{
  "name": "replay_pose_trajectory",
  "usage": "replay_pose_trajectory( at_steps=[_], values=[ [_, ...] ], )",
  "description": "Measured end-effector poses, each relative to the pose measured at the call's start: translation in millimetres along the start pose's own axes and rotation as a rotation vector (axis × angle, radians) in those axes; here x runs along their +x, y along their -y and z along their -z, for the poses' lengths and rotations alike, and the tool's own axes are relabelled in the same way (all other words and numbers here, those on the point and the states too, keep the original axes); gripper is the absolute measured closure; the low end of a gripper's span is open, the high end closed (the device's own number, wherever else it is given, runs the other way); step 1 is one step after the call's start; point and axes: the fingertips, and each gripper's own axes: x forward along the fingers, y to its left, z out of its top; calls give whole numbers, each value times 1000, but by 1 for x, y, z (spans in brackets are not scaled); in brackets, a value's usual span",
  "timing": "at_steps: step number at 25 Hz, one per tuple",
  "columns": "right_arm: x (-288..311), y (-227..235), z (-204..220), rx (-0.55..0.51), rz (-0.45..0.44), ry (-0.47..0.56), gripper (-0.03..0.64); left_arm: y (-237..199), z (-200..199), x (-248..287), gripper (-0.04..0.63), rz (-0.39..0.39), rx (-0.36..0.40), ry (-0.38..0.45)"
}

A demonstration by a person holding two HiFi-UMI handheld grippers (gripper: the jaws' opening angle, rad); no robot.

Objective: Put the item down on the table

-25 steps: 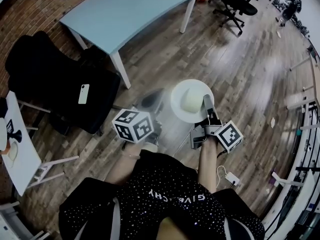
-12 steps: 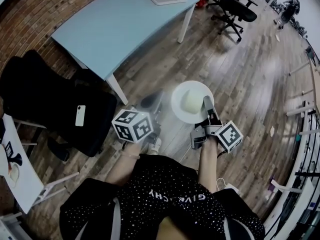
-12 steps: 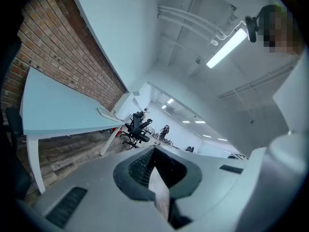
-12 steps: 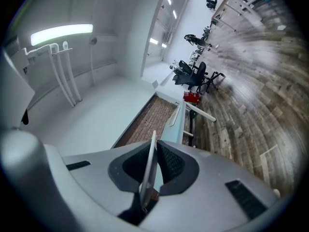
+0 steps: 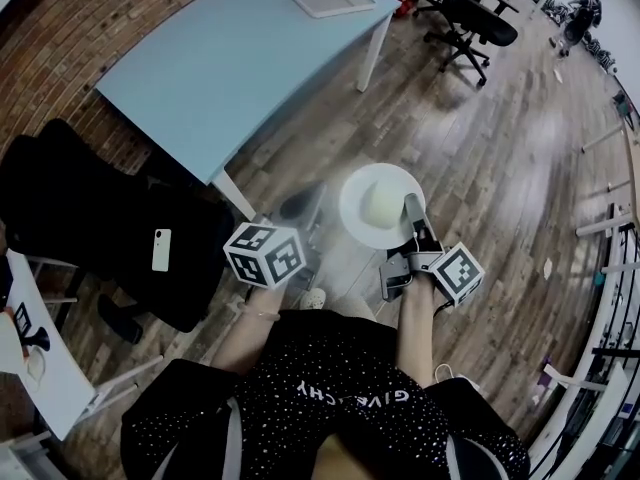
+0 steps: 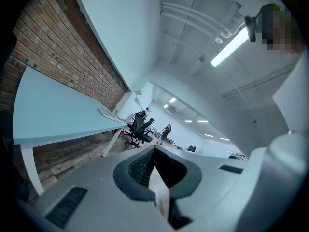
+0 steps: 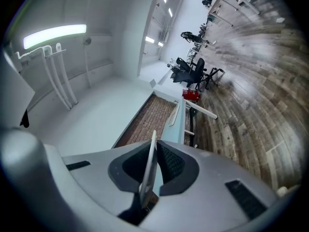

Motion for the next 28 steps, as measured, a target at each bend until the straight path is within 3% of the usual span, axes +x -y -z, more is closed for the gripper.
replay_pose_trajectory(
  at_steps=[14, 28],
  values=[
    [55, 15, -10, 19, -19, -45, 589, -29, -5, 33, 586, -40, 7, -14],
    [186, 39, -78, 43, -40, -89, 589, -81, -59, 143, 585, -107, 0, 32]
  ],
)
